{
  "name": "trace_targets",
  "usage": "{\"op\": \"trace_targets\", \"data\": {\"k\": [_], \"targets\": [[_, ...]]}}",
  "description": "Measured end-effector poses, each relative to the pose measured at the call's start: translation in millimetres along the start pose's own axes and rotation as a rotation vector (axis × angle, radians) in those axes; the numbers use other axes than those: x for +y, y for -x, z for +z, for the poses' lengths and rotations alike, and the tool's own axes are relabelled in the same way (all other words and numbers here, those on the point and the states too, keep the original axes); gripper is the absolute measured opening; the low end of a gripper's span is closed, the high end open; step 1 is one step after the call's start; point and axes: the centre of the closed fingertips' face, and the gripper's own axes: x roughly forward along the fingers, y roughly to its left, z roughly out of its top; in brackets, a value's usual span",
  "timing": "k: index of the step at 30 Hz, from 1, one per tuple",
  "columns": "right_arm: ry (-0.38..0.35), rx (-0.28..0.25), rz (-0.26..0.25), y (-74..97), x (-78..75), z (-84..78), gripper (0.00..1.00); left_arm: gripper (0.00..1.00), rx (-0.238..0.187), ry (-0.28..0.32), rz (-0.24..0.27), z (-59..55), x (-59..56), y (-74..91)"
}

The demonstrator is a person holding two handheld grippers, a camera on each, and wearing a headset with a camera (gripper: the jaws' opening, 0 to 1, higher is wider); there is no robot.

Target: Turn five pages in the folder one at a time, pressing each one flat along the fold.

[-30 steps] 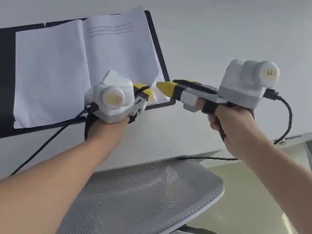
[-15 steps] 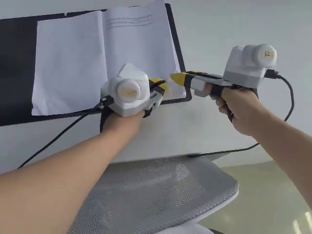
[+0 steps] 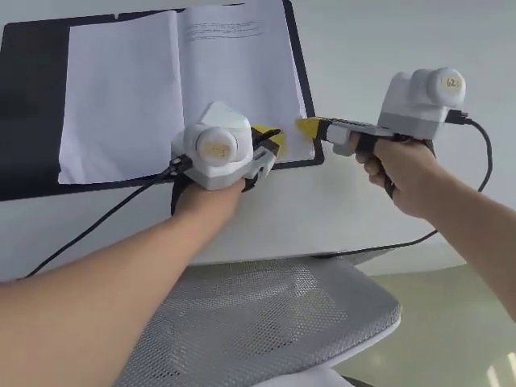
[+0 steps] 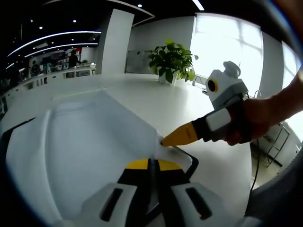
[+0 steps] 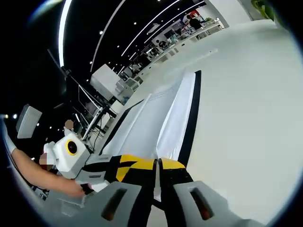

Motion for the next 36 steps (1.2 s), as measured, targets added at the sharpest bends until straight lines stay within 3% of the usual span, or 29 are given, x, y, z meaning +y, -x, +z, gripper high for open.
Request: {"op": "trace_targets", "data": {"k": [6,8,11,16,24,27,31,36], "targets": [[-0.035,0.005,-0.007,0.3,1.2,1.1,0.0,0.03,-0.001,0.061,-0.012,2.4,0.8,1.1],[-0.048,-0.001,-0.009,2.2,2.1,1.9,0.0,0.08,-0.002,0.09,-0.027,3.9,-0.4,3.4],[-0.073,-0.027,-0.003,6.4,6.9,6.5,0.0,0.22,-0.026,0.087,-0.04,10.7,-3.1,9.4],[-0.103,-0.069,0.022,11.2,22.3,19.5,0.0,0.25,-0.032,0.077,-0.034,22.6,3.9,28.3],[-0.088,-0.113,0.083,15.1,62.1,41.4,0.0,0.31,-0.087,0.055,-0.004,44.9,29.8,79.8],[-0.066,-0.127,0.11,12.8,83.6,50.3,0.0,0.32,-0.121,0.068,0.02,54.4,45.9,113.5],[-0.046,-0.139,0.137,6.7,105.3,57.2,0.0,0.32,-0.13,0.051,0.061,55.7,65.4,147.4],[-0.025,-0.143,0.19,-7.3,140.5,63.5,0.0,0.33,-0.117,0.05,0.125,48.7,93.7,190.4]]}}
